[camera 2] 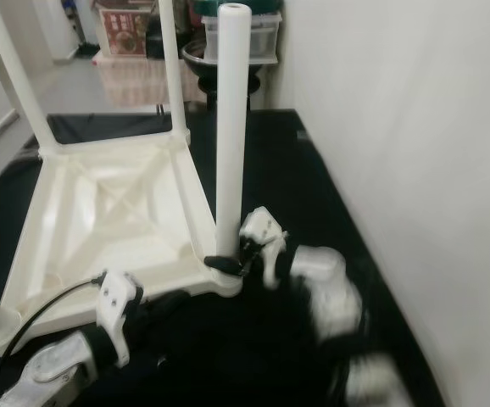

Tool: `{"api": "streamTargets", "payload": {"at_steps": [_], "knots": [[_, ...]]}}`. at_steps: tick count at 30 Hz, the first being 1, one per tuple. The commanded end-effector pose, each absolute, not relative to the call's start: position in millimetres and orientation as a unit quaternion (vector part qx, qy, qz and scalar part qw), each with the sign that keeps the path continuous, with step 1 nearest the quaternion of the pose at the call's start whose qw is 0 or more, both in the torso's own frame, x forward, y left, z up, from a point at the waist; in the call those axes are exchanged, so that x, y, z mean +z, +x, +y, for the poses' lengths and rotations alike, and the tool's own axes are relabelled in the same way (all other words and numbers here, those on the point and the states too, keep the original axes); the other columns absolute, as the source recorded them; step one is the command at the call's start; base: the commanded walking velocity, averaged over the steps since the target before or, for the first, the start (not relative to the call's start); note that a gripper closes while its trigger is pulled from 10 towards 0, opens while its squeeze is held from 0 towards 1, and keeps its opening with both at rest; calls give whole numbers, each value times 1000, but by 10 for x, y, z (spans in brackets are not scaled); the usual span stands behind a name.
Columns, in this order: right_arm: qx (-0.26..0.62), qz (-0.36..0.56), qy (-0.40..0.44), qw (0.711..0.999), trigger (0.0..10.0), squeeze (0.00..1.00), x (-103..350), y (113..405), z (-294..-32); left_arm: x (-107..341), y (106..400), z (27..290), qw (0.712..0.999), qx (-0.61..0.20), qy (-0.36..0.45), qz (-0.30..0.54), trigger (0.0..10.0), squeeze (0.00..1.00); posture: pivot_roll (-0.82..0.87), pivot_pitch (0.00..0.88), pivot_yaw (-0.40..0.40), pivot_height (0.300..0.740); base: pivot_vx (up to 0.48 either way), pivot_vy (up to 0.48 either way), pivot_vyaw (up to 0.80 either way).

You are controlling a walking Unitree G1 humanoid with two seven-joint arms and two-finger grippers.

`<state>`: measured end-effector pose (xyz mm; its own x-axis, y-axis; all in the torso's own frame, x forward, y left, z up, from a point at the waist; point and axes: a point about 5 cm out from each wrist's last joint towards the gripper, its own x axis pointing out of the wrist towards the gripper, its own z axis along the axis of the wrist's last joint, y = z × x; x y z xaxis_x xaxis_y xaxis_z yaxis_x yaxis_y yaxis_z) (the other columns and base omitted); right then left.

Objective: Building children table

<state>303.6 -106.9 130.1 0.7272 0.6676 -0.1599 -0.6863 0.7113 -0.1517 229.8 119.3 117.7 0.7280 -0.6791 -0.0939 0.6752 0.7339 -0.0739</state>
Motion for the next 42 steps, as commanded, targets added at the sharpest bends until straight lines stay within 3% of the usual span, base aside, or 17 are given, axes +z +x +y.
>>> {"api": "streamTargets", "payload": {"at_steps": [1, 10, 11, 12, 13, 14, 18, 19, 20, 21, 22, 23, 31, 32, 33, 34, 42], "knots": [[260, 105, -155, 947, 0, 0, 1188, 2948, -1070, 1183, 2306, 1221, 927, -370, -13, 61, 10000, 0, -46, 58, 5, 740, 0, 0, 0], [267, 120, -156, 943, 0, 0, 1162, 3071, -1065, 1176, 2347, 1224, 928, -369, -8, 58, 10000, 0, -38, 43, -6, 740, 0, 0, 0], [263, 112, -131, 949, 10000, 0, 1240, 3074, -1003, 1169, 2359, 1225, 929, -366, -8, 57, 10000, 0, -39, 34, -12, 740, 0, 0, 0], [267, 106, -117, 951, 10000, 824, 1288, 3063, -968, 1166, 2361, 1225, 929, -366, -9, 57, 10000, 0, -39, 34, -12, 740, 0, 0, 0], [267, 106, -117, 951, 10000, 824, 1288, 3063, -968, 1166, 2361, 1225, 929, -366, -9, 57, 10000, 0, -39, 34, -12, 740, 0, 0, 0], [298, 89, -100, 945, 10000, 1000, 1375, 3061, -917, 1162, 2366, 1222, 929, -366, -8, 57, 10000, 0, -37, 33, -7, 740, 0, 0, 0], [405, 22, -88, 910, 10000, 1000, 1599, 3082, -850, 1156, 2376, 1210, 928, -367, -8, 57, 10000, 0, -36, 30, -8, 740, 0, 0, 0], [451, 2, -89, 888, 10000, 859, 1662, 3086, -864, 1155, 2379, 1206, 928, -368, -9, 57, 10000, 0, -38, 27, -10, 740, 0, 0, 0], [492, -6, -97, 865, 10000, 859, 1695, 3098, -892, 1154, 2383, 1203, 928, -368, -9, 56, 10000, 0, -38, 27, -10, 740, 0, 0, 0], [525, -2, -109, 844, 10000, 192, 1696, 3119, -924, 1154, 2385, 1200, 928, -368, -10, 56, 10000, 0, -37, 27, -14, 740, 0, 0, 0], [525, -2, -109, 844, 10000, 192, 1696, 3119, -924, 1154, 2385, 1200, 928, -368, -10, 56, 10000, 0, -37, 27, -14, 740, 0, 0, 0], [548, 8, -113, 829, 10000, 0, 1682, 3135, -947, 1154, 2387, 1197, 928, -368, -10, 56, 10000, 0, -37, 27, -15, 740, 0, 0, 0], [593, 68, -117, 794, 10000, 0, 1613, 3444, -983, 1157, 2369, 1166, 927, -370, -12, 56, 10000, 0, -4, 26, -29, 740, 0, 0, 0], [593, 72, -113, 794, 3412, 0, 1631, 3483, -973, 1157, 2364, 1163, 927, -370, -12, 56, 10000, 0, -1, 28, -29, 740, 0, 0, 0], [593, 72, -113, 794, 3412, 0, 1631, 3483, -973, 1157, 2364, 1163, 927, -370, -12, 56, 10000, 0, -1, 28, -29, 740, 0, 0, 0], [590, 75, -111, 796, 0, 0, 1653, 3517, -968, 1158, 2359, 1158, 927, -371, -12, 56, 10000, 0, 2, 30, -31, 740, 0, 0, 0], [573, 80, -107, 808, 0, 0, 1618, 3542, -1174, 1170, 2342, 1149, 926, -372, -15, 55, 10000, 0, -12, 43, -25, 740, 0, 0, 0]]}}
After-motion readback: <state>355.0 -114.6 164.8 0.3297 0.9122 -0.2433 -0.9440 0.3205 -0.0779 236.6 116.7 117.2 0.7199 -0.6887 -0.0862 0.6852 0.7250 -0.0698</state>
